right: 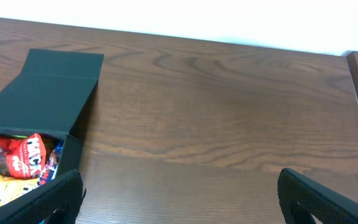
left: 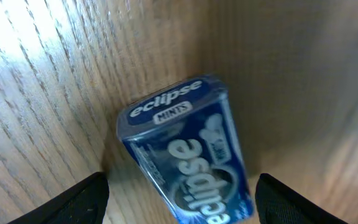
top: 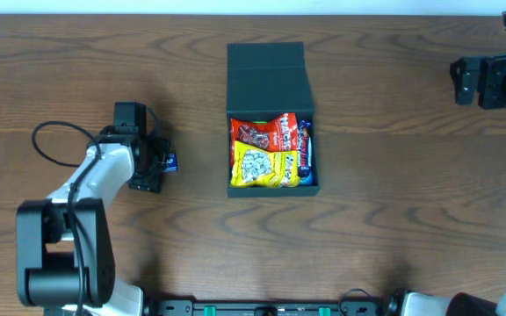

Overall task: Pack container
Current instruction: 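Lower left gripper to the blue Eclipse mints tin and grasp it, then carry the Eclipse tin into the box and lower it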

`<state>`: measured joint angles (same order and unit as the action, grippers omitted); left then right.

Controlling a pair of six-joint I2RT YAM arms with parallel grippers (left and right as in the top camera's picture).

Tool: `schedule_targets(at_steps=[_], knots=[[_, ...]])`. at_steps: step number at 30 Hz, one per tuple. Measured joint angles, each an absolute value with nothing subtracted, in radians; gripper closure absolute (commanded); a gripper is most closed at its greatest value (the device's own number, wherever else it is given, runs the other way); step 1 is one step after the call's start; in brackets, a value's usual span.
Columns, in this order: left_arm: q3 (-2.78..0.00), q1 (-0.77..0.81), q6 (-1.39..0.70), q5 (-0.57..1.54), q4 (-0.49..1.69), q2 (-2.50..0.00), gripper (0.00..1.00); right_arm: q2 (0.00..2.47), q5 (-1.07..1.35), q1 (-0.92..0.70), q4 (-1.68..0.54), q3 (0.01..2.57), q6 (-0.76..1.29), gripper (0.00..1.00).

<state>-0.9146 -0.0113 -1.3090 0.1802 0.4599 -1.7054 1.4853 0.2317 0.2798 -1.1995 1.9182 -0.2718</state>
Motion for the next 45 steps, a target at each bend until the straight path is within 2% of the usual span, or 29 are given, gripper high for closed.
schedule_targets(at_steps=[3, 7, 9, 16, 22, 28, 38, 45], knots=[[-0.915, -0.011, -1.311, 0.181, 0.456, -1.708, 0.29, 1.485, 0.232, 0.280, -1.200, 1.918, -0.272, 0.01], [-0.915, -0.011, -1.314, 0.181, 0.451, -1.708, 0.46, 1.485, 0.232, 0.280, -1.200, 1.918, -0.272, 0.01], [-0.915, -0.011, -1.313, 0.181, 0.451, -1.708, 0.51, 1.485, 0.232, 0.280, -1.200, 1.918, -0.272, 0.01], [-0.915, -0.011, -1.305, 0.182, 0.451, -1.713, 0.56, 1.485, 0.232, 0.280, -1.200, 1.918, -0.272, 0.01], [-0.918, -0.011, -1.210, 0.189, 0.453, -1.713, 0.71, 1.485, 0.232, 0.280, -1.200, 1.918, -0.272, 0.01], [-1.037, -0.012, -1.066, 0.184, 0.596, -1.715, 0.81, 1.485, 0.232, 0.280, -1.200, 1.918, -0.272, 0.01], [-1.631, -0.011, -0.782, 0.033, 0.918, -1.711, 0.84, 1.485, 0.232, 0.280, -1.200, 1.917, -0.272, 0.01], [-1.830, 0.025, -0.675, -0.028, 1.011, -1.706, 0.85, 1.485, 0.232, 0.280, -1.200, 1.917, -0.272, 0.01]])
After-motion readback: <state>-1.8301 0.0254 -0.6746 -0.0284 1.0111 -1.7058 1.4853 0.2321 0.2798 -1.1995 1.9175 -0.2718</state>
